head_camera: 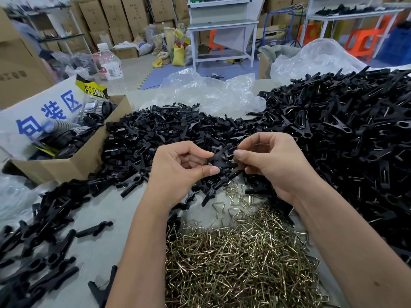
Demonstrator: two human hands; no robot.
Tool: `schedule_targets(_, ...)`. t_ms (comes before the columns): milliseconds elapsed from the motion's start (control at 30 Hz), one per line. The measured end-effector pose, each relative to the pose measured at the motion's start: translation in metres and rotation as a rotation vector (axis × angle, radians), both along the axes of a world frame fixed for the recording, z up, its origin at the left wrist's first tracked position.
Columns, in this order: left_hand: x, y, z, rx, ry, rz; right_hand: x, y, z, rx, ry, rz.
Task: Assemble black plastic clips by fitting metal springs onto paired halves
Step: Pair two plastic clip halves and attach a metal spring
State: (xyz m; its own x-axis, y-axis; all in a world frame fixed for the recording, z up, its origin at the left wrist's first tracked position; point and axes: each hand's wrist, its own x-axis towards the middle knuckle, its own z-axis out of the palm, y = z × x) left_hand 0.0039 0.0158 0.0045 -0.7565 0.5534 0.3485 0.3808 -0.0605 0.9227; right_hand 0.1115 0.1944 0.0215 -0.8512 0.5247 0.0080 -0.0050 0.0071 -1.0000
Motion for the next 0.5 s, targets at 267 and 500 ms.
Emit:
schedule_targets(267,0.002,0.003,0.002,0.067,-0.06,0.087,0.001,-0.008,0.001,-0.201,-0.042,0.309)
schedule_targets(500,0.008,0.007,0.004,0.089,-0.089,0.005,-0.002,-0.02,-0.003,-0.164,0.093,0.24)
